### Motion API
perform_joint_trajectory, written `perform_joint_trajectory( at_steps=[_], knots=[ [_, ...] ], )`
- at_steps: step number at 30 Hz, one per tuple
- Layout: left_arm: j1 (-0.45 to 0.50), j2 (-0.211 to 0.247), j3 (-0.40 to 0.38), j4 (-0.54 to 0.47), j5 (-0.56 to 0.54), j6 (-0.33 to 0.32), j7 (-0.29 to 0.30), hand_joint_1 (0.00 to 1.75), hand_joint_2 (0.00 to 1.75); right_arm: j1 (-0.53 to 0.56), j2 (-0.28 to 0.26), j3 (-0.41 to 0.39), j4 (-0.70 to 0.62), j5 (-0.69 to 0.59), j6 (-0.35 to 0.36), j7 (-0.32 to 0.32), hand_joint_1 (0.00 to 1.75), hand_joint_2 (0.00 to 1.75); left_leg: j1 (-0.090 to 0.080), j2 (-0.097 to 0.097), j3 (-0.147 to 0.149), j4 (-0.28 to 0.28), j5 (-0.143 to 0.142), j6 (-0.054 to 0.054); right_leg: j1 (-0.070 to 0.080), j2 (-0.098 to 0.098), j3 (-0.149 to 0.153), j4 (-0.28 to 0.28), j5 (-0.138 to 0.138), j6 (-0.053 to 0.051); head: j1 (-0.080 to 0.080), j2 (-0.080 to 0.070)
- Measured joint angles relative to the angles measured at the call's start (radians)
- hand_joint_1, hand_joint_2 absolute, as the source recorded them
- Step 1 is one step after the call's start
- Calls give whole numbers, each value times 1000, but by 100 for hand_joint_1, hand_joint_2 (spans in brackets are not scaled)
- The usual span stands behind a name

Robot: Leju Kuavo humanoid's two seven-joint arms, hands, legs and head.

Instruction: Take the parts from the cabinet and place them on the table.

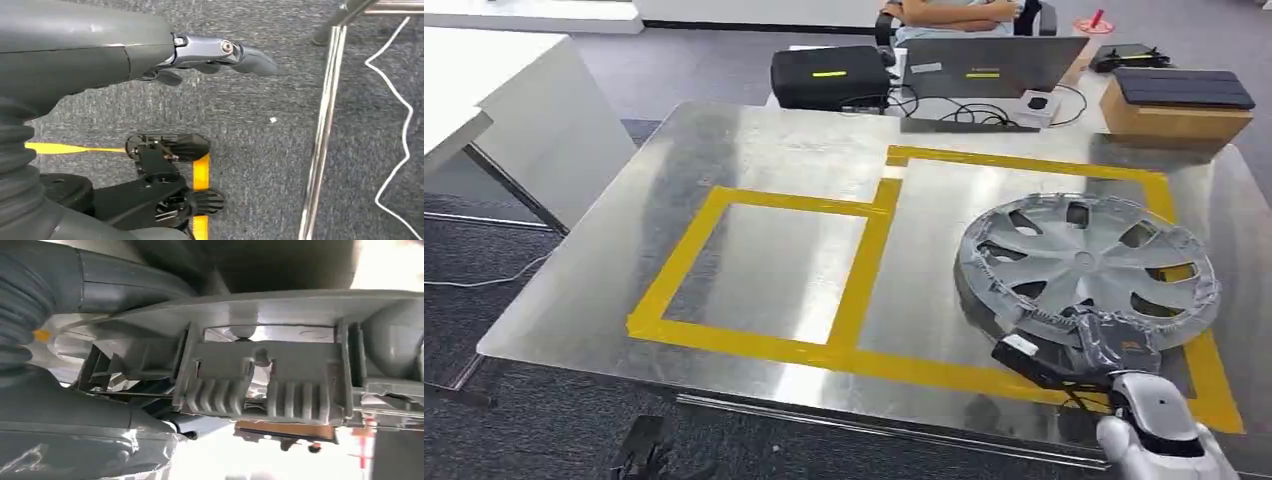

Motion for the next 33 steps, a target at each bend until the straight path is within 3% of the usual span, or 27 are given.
perform_joint_trajectory(
  at_steps=[12, 23, 24, 25, 26, 33],
  knots=[
    [-8, -3, -21, 0, -21, 3, 9, 0, 175, -52, 88, 199, 56, -34, -3, -25, 175, 175, 1, 0, 3, 0, 3, -3, 1, 0, 2, 0, 2, -2, 0, 0],
    [-8, -2, -23, 0, -28, 0, 8, 0, 175, -56, 95, 242, 56, -51, 2, -19, 175, 175, 0, 0, 4, 0, 3, -3, 0, -1, 3, 0, 2, -1, 0, 0],
    [-8, -1, -24, 0, -29, -3, 7, 0, 175, -55, 95, 244, 56, -53, 3, -14, 127, 175, 0, 0, 4, 0, 3, -3, 0, -1, 3, 0, 2, -1, 0, 0],
    [-8, -1, -24, 0, -31, -3, 6, 0, 175, -55, 95, 246, 56, -54, 3, -10, 0, 175, 0, 0, 4, 0, 3, -3, 0, -1, 3, 0, 2, -1, 0, 0],
    [-7, 0, -26, 0, -28, -6, 1, 0, 0, -53, 95, 246, 56, -56, 4, -3, 0, 175, 0, 0, 4, 0, 3, -3, 0, -1, 3, 0, 2, -1, 0, 0],
    [-1, 2, -25, 0, -15, -18, -19, 0, 0, -52, 95, 246, 49, -8, 6, 85, 0, 175, 0, 0, 6, 0, 3, -3, 0, -1, 5, 0, 2, -1, 0, 0]
  ],
)
